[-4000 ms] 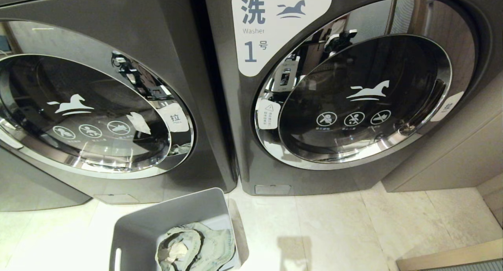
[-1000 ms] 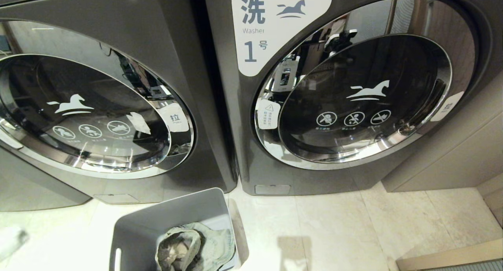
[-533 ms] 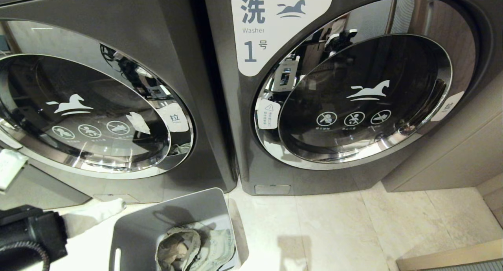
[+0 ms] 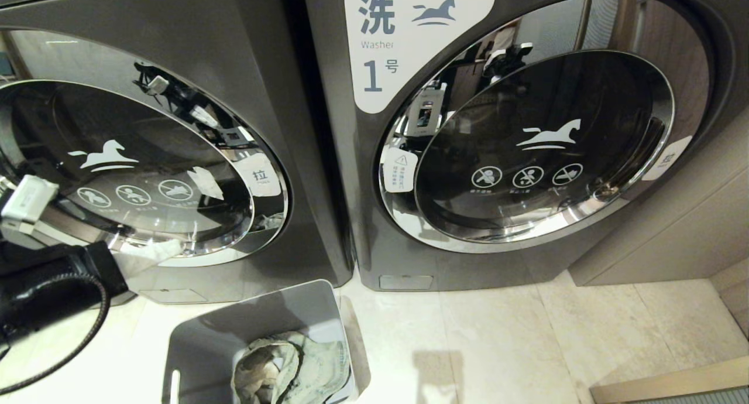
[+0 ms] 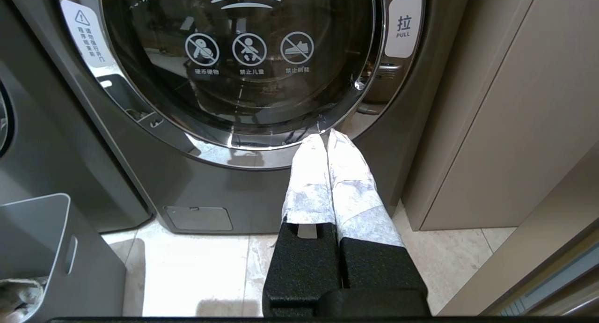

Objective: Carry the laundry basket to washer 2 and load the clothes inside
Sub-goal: Open the lid of the washing machine

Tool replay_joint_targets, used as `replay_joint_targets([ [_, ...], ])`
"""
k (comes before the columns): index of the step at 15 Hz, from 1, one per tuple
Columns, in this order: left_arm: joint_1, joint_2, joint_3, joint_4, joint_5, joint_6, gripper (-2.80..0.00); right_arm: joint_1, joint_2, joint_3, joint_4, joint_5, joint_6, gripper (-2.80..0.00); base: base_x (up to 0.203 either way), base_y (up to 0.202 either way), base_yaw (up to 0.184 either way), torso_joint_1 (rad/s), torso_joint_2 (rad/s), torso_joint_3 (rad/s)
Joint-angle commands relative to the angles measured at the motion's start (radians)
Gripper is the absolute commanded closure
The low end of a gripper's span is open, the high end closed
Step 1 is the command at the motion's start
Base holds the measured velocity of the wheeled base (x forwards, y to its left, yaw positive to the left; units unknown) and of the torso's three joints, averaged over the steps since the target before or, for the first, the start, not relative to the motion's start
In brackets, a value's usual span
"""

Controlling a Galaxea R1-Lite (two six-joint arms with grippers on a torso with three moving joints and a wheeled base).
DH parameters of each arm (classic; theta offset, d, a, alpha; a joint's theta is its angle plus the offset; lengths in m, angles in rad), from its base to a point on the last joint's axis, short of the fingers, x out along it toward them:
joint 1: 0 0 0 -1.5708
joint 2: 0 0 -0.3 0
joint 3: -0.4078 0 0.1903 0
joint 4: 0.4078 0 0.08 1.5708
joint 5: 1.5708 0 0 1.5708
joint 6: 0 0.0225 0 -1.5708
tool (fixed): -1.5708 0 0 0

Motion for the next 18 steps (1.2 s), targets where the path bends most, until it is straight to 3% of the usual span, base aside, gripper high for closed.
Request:
replay_joint_targets([
  [1,0.040,0.064,-0.042,-0.006,-0.001,0.001,0.00,0.000,0.002,0.040,-0.002,0.000,0.000,0.00,0.000,0.000,0.000,0.000,0.00,0.000],
  [18,0.057,0.193,-0.017,-0.010,0.000,0.017,0.00,0.000,0.002,0.040,-0.002,0.000,0.000,0.00,0.000,0.000,0.000,0.000,0.00,0.000],
])
